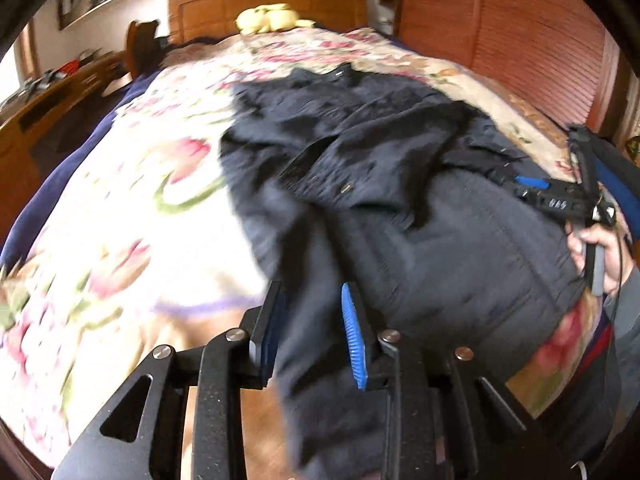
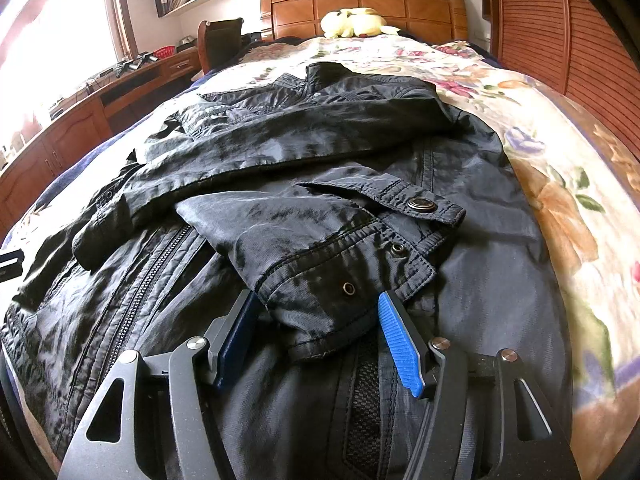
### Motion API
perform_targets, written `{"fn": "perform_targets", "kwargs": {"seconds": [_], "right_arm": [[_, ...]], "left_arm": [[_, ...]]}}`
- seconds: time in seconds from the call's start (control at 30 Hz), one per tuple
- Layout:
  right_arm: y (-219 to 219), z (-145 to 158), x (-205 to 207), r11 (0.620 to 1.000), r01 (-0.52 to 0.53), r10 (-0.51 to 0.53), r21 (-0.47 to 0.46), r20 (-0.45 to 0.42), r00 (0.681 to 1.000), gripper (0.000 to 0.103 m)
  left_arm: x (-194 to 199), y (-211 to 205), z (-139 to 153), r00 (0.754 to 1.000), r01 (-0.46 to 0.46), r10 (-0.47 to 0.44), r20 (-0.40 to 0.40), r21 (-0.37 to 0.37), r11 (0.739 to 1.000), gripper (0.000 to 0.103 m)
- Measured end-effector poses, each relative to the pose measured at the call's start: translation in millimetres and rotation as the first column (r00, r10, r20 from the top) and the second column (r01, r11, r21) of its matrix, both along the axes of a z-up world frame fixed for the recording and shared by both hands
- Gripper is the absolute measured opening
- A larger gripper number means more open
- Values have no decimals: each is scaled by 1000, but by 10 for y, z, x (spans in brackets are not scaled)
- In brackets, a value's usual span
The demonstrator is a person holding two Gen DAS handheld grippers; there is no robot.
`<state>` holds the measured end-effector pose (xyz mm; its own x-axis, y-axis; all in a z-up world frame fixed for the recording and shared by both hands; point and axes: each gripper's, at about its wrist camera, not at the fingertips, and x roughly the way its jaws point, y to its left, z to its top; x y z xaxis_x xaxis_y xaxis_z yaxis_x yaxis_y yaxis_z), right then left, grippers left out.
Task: Fold large clothes
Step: 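Fold the gripped jacket side over toward the zipper with the left gripper, release, then move both grippers to the hem of the narrowed jacket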
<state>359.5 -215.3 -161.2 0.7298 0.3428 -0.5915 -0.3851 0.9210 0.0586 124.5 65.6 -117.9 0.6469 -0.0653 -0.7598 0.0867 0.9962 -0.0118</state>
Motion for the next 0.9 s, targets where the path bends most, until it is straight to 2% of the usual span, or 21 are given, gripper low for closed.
{"fn": "perform_targets", "kwargs": {"seconds": [0.23,0.37,0.5,0.63,0.9], "right_arm": [[0,-2,1,1000,0,0,-1,0,1000,64],[11,-4,-1,1000,1,-1,-7,2,1000,64],[26,-4,-6,1000,1,-1,-11,4,1000,64],[24,-4,-8,1000,1,-1,-11,5,1000,64],[37,5,-27,999,3,-3,-33,4,1000,64]], "left_arm": [[-186,233,-236,997,-48,47,-60,-6,999,31],[-167,239,-333,997,-54,54,-64,4,999,32],[-59,295,-421,994,-82,82,-69,1,997,38],[19,349,-457,993,-85,85,-79,2,996,41],[-55,351,-403,993,-92,92,-68,-4,996,42]]}}
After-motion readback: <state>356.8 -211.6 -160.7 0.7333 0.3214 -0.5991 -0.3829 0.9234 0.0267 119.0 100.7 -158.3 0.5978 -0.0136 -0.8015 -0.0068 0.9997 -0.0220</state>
